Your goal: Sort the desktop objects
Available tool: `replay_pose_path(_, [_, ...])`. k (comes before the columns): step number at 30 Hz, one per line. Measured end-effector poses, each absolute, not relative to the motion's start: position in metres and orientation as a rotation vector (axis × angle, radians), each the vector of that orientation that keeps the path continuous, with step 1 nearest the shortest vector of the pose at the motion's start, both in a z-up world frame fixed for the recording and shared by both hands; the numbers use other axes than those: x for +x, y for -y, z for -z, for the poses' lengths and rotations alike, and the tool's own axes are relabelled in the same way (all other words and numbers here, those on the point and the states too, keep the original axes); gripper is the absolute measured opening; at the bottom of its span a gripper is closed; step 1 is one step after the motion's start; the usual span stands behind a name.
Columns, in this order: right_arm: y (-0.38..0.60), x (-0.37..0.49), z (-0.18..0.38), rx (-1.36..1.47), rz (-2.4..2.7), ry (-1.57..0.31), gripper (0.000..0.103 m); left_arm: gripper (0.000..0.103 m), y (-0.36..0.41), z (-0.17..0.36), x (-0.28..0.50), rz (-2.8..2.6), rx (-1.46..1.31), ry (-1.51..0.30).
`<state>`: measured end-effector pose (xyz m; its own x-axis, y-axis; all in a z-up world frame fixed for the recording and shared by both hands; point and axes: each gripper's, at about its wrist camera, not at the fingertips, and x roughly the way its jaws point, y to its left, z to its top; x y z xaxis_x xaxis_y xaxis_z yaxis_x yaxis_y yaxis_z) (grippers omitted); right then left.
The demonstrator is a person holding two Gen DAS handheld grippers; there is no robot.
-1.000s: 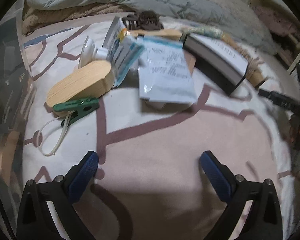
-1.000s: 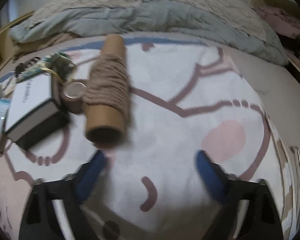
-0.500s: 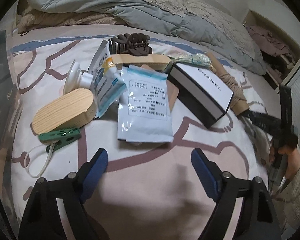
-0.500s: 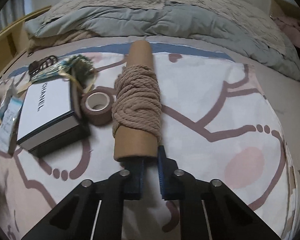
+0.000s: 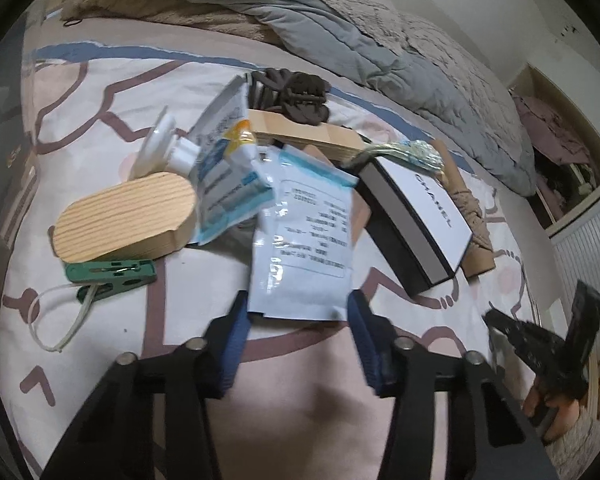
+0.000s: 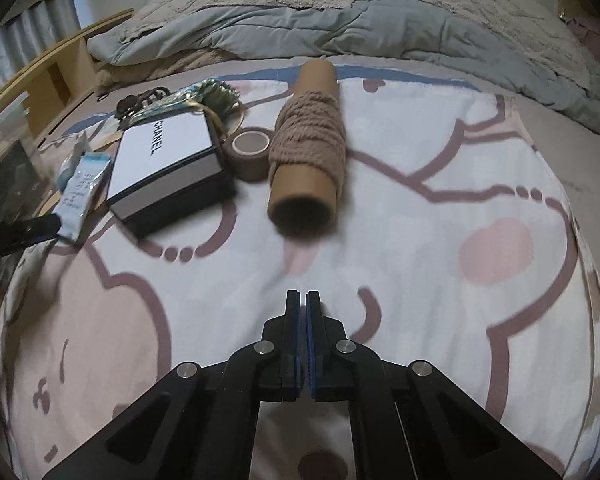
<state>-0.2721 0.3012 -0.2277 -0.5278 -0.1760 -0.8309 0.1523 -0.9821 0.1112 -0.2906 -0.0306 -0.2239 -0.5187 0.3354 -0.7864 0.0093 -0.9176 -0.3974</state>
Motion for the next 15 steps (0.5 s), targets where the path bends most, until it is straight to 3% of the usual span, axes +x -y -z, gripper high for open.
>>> replay_pose_path(1, [-0.302,-0.272,0.227,1.411,2.594,0.042,0.003,0.029,0.033,0.225,-0.291,-2.537,-1.443,0.539])
replay_pose_path(9, [-0.303,-0.275,0.209,1.369,2.611,0.122,0.003,0.001,0.043,0.221,-0.284,-2.521,-1.443,0.557])
replay_pose_path(15, [-0.297,-0.279,0.196,1.335,2.635,0.130,0.003,0.001,0.033,0.218,-0.270,-2.433,-1.466,0.475])
